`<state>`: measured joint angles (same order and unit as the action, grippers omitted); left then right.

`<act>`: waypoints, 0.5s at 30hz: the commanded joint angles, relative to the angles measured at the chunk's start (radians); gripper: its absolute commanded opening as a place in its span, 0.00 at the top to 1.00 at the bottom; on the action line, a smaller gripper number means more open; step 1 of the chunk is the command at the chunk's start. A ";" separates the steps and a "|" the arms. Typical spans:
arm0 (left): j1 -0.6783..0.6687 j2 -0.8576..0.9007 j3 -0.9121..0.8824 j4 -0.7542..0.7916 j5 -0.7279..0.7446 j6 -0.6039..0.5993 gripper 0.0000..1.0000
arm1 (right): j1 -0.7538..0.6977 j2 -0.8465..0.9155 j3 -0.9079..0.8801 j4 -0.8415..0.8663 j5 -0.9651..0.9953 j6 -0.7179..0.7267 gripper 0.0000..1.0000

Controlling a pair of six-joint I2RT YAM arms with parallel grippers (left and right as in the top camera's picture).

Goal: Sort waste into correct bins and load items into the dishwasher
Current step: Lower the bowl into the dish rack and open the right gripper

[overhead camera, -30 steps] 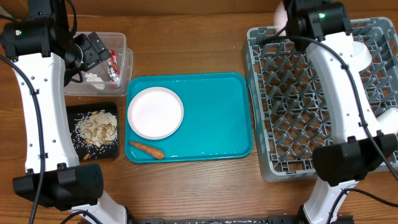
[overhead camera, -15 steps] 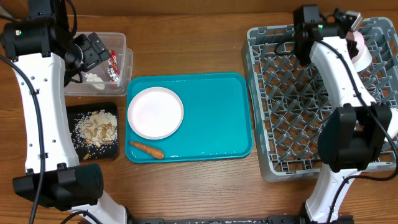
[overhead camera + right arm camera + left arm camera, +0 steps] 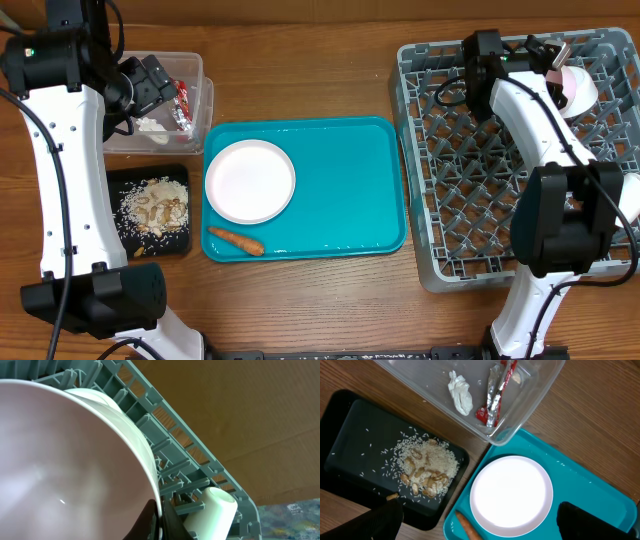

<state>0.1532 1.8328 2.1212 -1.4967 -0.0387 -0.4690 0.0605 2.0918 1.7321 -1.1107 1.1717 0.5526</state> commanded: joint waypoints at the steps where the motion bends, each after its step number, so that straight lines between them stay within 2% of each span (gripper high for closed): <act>1: 0.004 -0.004 0.007 0.000 -0.013 0.001 0.00 | 0.024 -0.005 -0.024 -0.010 -0.034 0.002 0.96; 6: 0.004 -0.004 0.007 -0.001 -0.013 0.001 0.00 | 0.039 -0.005 -0.024 -0.021 0.013 0.002 0.96; 15: 0.003 -0.004 0.007 -0.002 -0.013 0.000 0.00 | 0.094 -0.005 -0.024 -0.087 -0.017 0.002 0.96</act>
<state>0.1532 1.8328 2.1212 -1.4971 -0.0387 -0.4690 0.1230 2.0918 1.7302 -1.1797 1.2217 0.5575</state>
